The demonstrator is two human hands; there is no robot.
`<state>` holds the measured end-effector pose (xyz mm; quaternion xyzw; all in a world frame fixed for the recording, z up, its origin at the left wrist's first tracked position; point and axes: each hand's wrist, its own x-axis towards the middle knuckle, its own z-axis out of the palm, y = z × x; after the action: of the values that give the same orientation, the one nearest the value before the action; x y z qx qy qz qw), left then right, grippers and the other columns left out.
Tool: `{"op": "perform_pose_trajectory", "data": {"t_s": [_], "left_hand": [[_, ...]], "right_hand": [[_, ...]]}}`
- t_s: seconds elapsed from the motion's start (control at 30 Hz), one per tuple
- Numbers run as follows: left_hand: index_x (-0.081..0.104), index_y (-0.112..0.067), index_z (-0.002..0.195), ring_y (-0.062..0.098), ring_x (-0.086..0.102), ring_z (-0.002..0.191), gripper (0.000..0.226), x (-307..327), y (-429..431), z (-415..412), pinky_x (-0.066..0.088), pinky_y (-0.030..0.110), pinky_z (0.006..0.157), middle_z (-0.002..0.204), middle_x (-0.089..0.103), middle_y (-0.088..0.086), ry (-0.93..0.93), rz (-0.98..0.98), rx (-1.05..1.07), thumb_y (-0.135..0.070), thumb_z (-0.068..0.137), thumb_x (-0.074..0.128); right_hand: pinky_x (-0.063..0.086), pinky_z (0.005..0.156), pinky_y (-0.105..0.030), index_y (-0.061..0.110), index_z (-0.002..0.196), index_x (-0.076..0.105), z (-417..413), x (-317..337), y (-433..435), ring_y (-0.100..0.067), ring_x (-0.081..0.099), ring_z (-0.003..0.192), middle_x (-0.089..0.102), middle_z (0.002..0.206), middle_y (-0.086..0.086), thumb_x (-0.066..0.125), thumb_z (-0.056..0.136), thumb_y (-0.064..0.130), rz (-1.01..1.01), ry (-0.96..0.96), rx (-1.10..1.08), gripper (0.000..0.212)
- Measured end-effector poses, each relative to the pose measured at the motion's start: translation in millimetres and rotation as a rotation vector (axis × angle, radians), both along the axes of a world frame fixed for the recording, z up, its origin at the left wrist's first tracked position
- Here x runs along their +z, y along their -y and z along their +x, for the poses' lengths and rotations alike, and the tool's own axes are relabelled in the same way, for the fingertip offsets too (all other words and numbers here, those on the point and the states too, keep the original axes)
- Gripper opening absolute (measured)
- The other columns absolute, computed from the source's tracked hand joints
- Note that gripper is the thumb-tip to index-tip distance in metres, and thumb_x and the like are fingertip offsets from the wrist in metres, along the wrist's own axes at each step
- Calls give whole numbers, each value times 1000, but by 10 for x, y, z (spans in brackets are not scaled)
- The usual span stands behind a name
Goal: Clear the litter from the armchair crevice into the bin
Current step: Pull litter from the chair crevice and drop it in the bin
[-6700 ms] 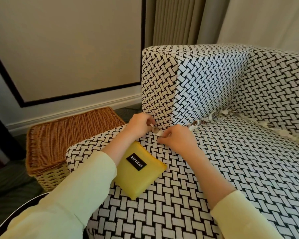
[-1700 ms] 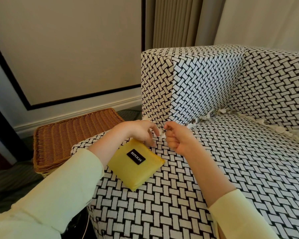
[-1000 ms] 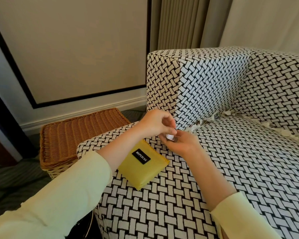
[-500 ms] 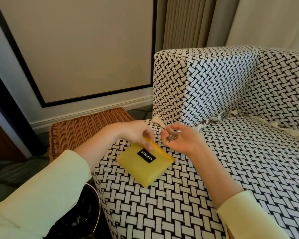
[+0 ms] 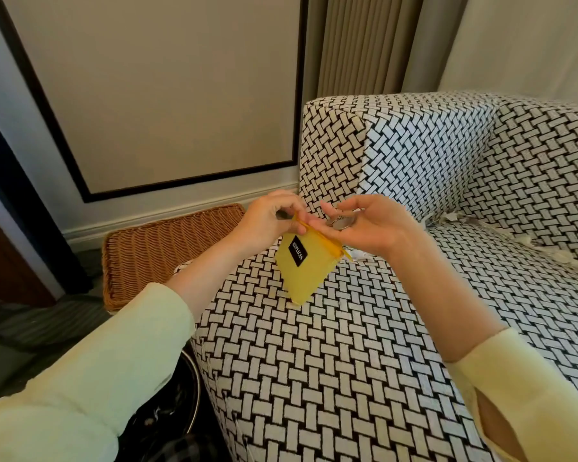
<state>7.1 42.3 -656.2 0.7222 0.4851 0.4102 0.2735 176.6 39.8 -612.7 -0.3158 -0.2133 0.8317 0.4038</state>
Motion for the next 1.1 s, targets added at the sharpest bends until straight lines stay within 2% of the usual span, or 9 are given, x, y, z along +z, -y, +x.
{"op": "perform_pose_trajectory", "data": {"t_s": [0.2,0.3,0.4,0.47,0.6,0.73,0.87,0.97,1.1], "left_hand": [[57,-23,64,26,56,109,29,64,-5,4,46,39,99,102,56,5,113,-17,26,3,73,69],[58,-22,64,25,59,106,29,63,-9,7,46,37,98,99,57,2,105,-18,-9,3,74,68],[56,-16,67,8,59,95,26,89,-1,-33,51,17,85,99,58,-7,147,-49,-37,6,76,65],[55,-14,69,2,58,95,24,105,-9,-66,51,13,82,109,59,-4,161,-82,-55,7,78,63],[54,-15,71,14,58,102,23,91,-24,-140,47,25,93,115,62,9,53,-132,-92,4,81,61],[54,-20,73,14,58,93,22,89,-57,-265,46,23,86,102,65,10,-28,-164,-90,-2,84,60],[56,-25,75,13,55,87,18,213,-141,-369,44,27,80,85,60,-5,-261,-308,-115,-11,84,63],[58,-27,78,15,56,93,14,189,-203,-352,45,31,88,89,60,-6,-413,-409,-144,-17,83,65],[56,-19,106,14,57,96,18,29,-333,-248,47,28,77,102,62,-4,-366,-441,-59,-30,91,55]], "right_hand": [[48,83,-42,5,143,15,-86,162,-70,-34,56,88,51,107,-25,34,89,2,27,241,126,57],[44,89,-42,7,145,10,-122,187,-89,-33,52,94,48,112,-24,34,90,5,65,337,185,60],[44,92,-43,11,145,10,-150,216,-119,-35,51,102,48,120,-26,36,88,6,92,346,246,62],[48,86,-42,1,141,16,-175,240,-118,-33,53,95,50,108,-25,40,81,5,97,340,318,65],[57,69,-36,-18,125,29,-201,291,-108,-33,57,90,53,98,-25,42,79,6,158,430,409,53],[57,63,-28,-11,130,38,-178,299,-193,-27,61,84,58,102,-23,37,93,4,358,757,327,40],[54,80,-30,-4,124,52,-203,176,-349,-29,64,96,63,111,-19,42,94,0,619,1175,224,32],[41,101,-34,2,130,49,-322,-44,-460,-27,51,122,53,132,-15,42,90,-4,963,1604,303,41],[38,101,-34,7,134,43,-522,-251,-586,-27,45,124,49,133,-14,44,89,-1,1253,1739,410,46]]}}
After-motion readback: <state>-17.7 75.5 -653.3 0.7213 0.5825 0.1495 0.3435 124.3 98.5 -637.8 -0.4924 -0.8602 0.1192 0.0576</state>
